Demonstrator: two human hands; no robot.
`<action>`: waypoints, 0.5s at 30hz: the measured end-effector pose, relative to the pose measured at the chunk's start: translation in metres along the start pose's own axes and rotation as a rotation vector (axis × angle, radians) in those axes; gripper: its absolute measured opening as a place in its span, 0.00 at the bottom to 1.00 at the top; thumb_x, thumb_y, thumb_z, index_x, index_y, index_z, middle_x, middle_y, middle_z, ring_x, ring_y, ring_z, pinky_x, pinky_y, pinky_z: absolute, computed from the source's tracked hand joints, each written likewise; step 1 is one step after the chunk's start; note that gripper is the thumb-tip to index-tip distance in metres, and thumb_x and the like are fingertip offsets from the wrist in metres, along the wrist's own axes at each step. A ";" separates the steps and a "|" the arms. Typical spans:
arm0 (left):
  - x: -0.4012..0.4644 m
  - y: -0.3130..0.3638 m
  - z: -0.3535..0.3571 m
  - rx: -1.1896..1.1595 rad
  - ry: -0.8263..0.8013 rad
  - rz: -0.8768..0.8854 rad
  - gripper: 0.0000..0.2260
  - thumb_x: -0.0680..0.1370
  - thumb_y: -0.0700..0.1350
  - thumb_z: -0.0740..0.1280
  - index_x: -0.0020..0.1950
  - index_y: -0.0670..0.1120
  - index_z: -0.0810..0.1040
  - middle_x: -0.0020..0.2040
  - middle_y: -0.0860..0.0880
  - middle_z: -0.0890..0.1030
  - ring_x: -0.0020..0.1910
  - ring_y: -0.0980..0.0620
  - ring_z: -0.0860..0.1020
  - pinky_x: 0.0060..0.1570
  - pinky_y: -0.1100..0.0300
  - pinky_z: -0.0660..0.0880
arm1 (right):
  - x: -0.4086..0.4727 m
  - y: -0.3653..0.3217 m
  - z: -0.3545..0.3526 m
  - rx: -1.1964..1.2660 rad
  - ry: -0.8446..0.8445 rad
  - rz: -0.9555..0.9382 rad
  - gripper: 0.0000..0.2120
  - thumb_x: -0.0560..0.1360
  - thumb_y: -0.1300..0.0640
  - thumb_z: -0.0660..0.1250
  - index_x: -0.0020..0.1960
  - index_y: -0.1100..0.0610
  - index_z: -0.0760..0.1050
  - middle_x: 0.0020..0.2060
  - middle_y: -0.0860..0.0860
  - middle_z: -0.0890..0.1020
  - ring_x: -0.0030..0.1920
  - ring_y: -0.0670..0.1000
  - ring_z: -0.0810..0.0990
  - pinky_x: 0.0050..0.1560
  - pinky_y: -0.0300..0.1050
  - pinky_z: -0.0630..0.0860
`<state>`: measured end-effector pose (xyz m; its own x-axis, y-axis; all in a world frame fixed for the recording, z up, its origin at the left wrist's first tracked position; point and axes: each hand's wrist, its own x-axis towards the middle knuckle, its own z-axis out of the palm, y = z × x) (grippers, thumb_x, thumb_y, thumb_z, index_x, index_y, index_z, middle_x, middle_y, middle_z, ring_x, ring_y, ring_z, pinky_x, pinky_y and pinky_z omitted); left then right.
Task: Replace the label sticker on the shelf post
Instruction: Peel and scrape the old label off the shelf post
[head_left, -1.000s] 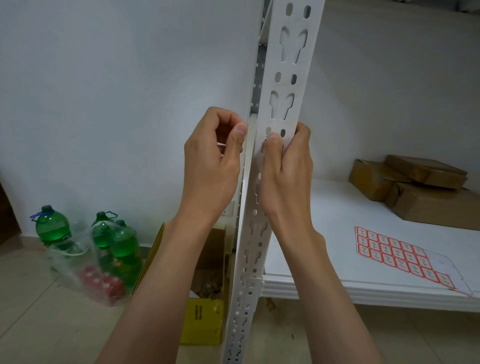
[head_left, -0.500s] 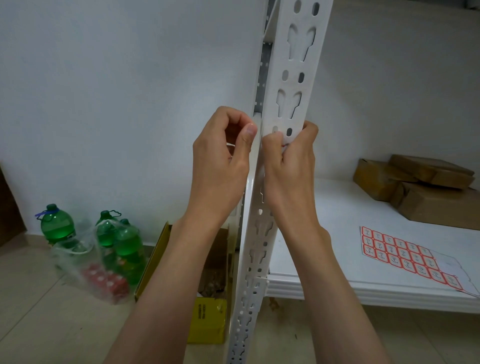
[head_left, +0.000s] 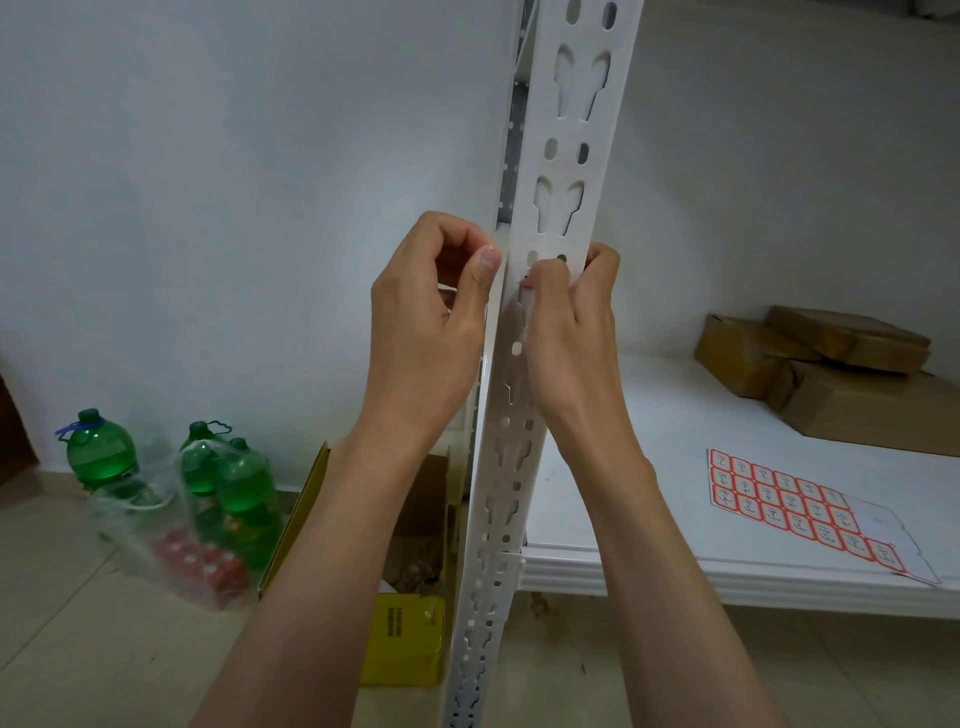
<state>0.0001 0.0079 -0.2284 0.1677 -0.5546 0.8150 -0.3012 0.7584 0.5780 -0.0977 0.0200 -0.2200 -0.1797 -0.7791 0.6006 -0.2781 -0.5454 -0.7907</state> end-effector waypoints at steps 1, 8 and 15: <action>0.001 0.000 0.000 0.000 0.001 0.002 0.02 0.83 0.44 0.64 0.51 0.47 0.74 0.46 0.54 0.78 0.45 0.54 0.78 0.44 0.70 0.74 | 0.000 0.000 0.000 0.008 -0.007 0.008 0.03 0.84 0.54 0.54 0.57 0.50 0.60 0.40 0.44 0.71 0.36 0.32 0.73 0.33 0.28 0.72; 0.002 0.001 -0.001 0.007 -0.006 0.000 0.01 0.83 0.44 0.64 0.51 0.48 0.74 0.46 0.56 0.77 0.45 0.54 0.79 0.44 0.71 0.74 | 0.001 -0.006 -0.002 0.070 -0.019 0.079 0.07 0.84 0.51 0.55 0.60 0.52 0.62 0.41 0.44 0.72 0.37 0.42 0.74 0.32 0.28 0.73; 0.002 0.001 -0.004 0.029 -0.011 -0.002 0.02 0.81 0.45 0.66 0.51 0.49 0.77 0.48 0.53 0.80 0.46 0.55 0.79 0.45 0.74 0.73 | 0.002 -0.004 -0.003 0.131 -0.023 0.113 0.05 0.84 0.51 0.55 0.59 0.50 0.62 0.40 0.43 0.71 0.37 0.41 0.73 0.29 0.26 0.71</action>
<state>0.0041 0.0094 -0.2261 0.1575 -0.5599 0.8135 -0.3279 0.7474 0.5779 -0.1001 0.0216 -0.2158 -0.1808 -0.8435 0.5057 -0.1321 -0.4887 -0.8624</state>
